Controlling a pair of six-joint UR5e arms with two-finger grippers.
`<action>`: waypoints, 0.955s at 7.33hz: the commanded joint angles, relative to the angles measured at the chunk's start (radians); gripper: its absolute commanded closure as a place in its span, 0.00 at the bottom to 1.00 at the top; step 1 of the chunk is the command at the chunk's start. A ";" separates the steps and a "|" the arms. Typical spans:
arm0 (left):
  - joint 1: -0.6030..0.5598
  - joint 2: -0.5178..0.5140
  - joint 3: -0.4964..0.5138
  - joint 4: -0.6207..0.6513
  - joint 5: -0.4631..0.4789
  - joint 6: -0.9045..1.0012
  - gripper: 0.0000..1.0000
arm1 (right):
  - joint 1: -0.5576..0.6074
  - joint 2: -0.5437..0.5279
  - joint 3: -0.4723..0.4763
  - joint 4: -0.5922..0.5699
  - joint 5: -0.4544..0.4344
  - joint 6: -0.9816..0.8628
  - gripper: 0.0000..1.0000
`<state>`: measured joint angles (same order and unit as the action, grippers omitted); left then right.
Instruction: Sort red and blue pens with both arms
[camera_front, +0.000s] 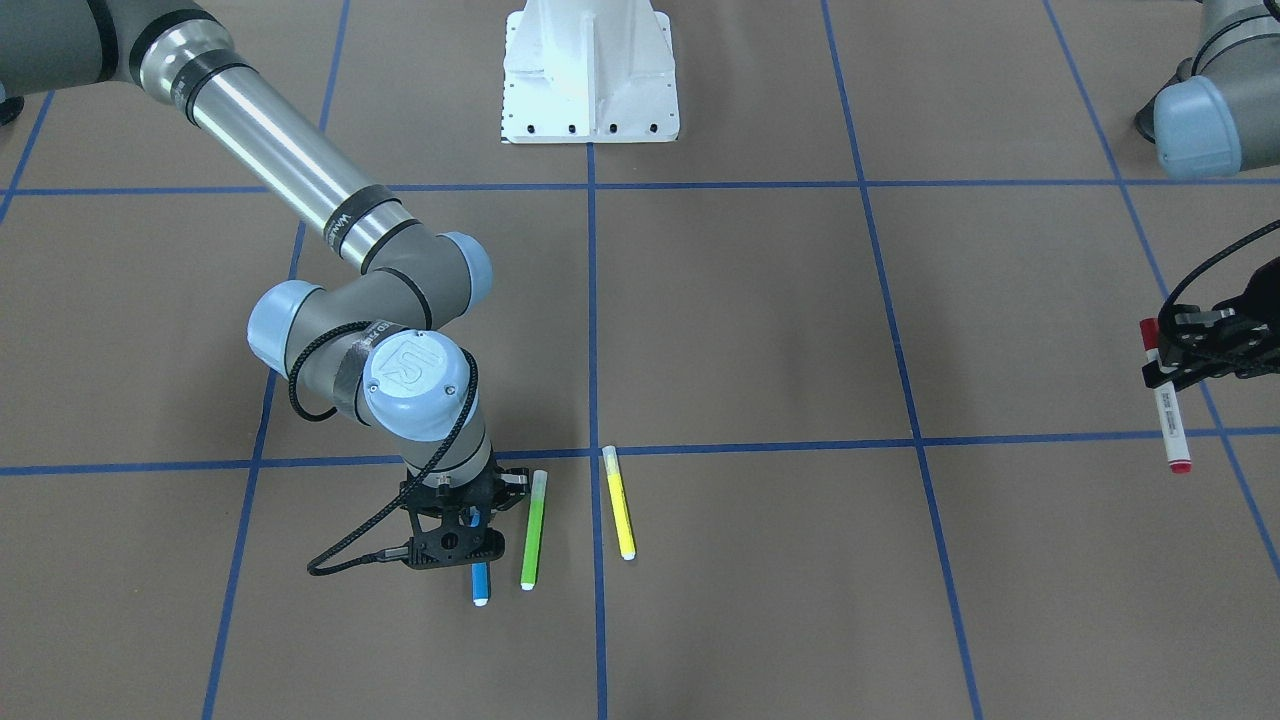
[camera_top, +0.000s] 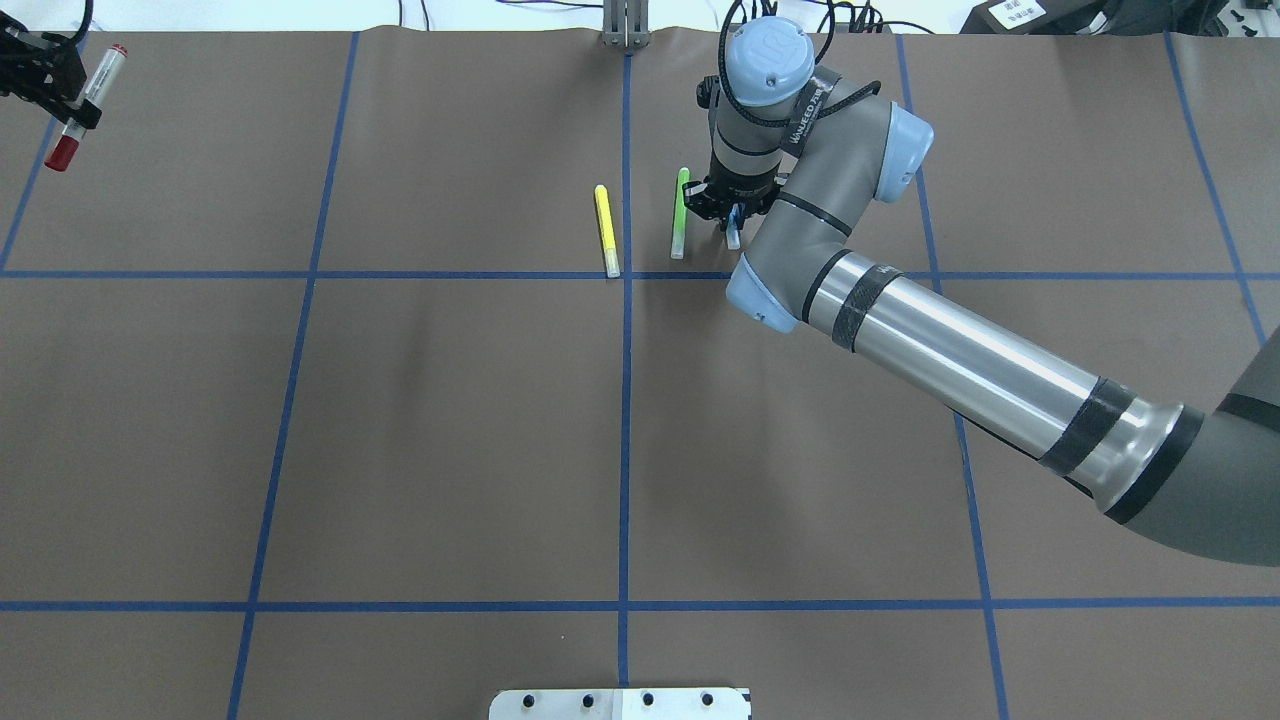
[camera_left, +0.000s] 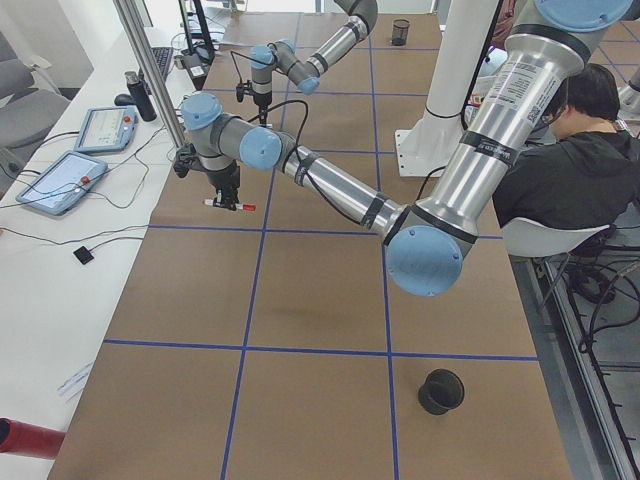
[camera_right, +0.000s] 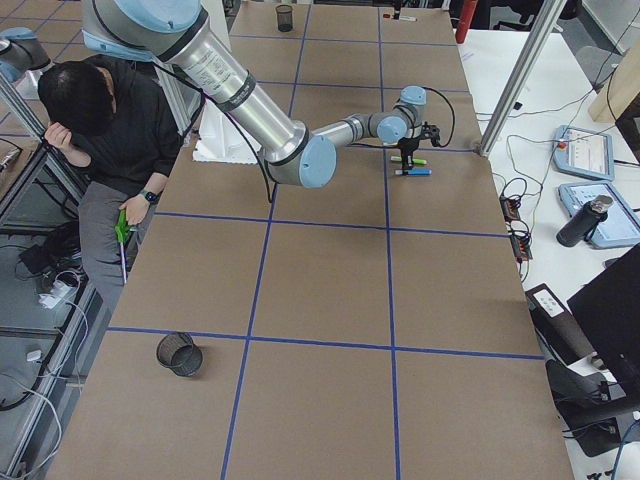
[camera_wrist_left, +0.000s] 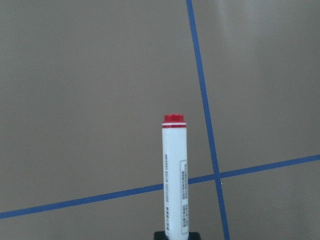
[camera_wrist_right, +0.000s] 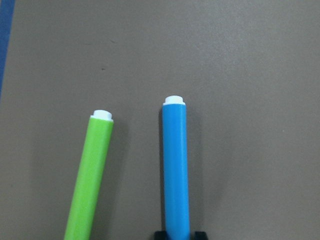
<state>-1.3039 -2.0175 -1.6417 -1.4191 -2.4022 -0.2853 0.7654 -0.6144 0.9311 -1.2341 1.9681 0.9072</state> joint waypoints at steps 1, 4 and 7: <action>0.001 0.000 0.000 0.000 0.000 0.000 1.00 | 0.000 -0.001 0.000 -0.001 0.000 -0.004 0.80; 0.002 0.000 0.000 0.000 0.000 0.000 1.00 | 0.024 0.004 0.032 -0.005 0.008 0.004 1.00; -0.002 0.008 -0.001 0.000 0.002 0.000 1.00 | 0.061 -0.025 0.197 -0.176 0.028 0.002 1.00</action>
<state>-1.3038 -2.0141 -1.6403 -1.4189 -2.4019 -0.2853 0.8143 -0.6183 1.0466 -1.3342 1.9916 0.9108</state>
